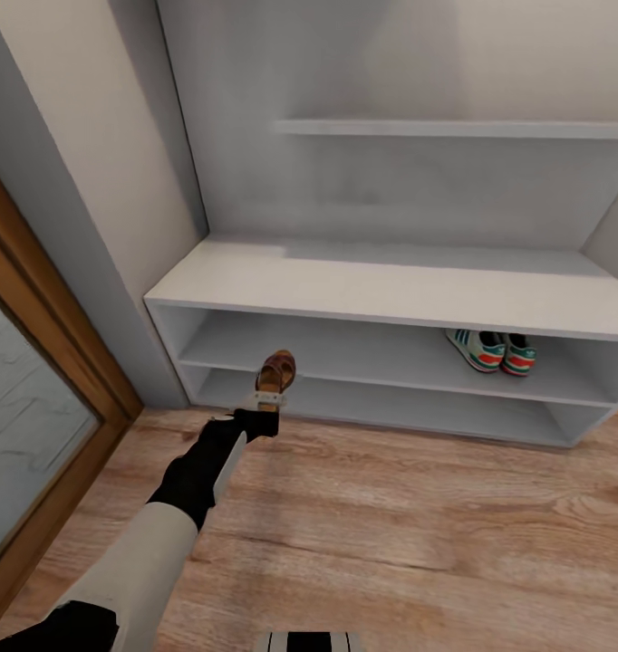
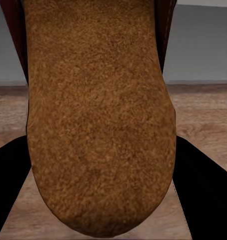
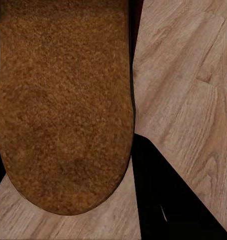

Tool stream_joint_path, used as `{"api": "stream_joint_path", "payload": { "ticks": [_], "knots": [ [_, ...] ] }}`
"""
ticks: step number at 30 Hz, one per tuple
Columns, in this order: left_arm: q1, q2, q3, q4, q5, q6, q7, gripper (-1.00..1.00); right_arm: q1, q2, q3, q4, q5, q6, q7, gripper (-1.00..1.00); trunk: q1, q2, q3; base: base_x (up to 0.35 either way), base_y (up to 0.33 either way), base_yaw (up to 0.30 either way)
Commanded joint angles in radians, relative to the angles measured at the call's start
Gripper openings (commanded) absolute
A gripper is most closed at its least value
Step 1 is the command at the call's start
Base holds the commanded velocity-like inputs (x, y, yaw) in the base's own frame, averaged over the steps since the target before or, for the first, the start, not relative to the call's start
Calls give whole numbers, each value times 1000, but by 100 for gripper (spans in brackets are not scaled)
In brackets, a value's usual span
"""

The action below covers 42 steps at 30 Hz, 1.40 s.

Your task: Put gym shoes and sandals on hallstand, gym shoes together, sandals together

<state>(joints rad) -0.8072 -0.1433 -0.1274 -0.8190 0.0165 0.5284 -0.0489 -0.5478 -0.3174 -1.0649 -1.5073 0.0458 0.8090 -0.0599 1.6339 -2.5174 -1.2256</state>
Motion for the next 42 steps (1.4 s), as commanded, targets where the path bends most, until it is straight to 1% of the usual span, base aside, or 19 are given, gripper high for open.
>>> {"api": "stream_joint_path", "payload": {
  "ticks": [1,6,17,22,28,37,42],
  "knots": [
    [-1,0,-3,-1,0,6,-2,-100,-1,0,0,-1,1,6,-1,-100,0,0,-1,307,-157,0],
    [0,1,-18,1,0,5,-2,-100,0,0,0,-1,5,6,-2,-100,0,0,-1,309,-171,0],
    [0,2,-21,3,0,5,-2,-100,-1,0,0,-1,7,6,-3,-100,0,0,-1,242,-150,0],
    [-1,2,-21,2,0,5,-2,-100,-1,-1,0,-1,7,6,-3,-100,0,0,-1,178,-32,0],
    [0,2,-21,3,0,5,-2,-100,0,0,0,-1,7,6,-3,-100,0,0,-1,69,-4,0],
    [0,2,-21,3,0,5,-2,-100,-1,-1,0,-1,6,6,-3,-100,0,0,-1,301,0,0],
    [0,2,-21,3,0,4,-2,-100,0,-1,0,-1,6,6,-3,-100,0,0,-1,180,0,0]
  ]
}}
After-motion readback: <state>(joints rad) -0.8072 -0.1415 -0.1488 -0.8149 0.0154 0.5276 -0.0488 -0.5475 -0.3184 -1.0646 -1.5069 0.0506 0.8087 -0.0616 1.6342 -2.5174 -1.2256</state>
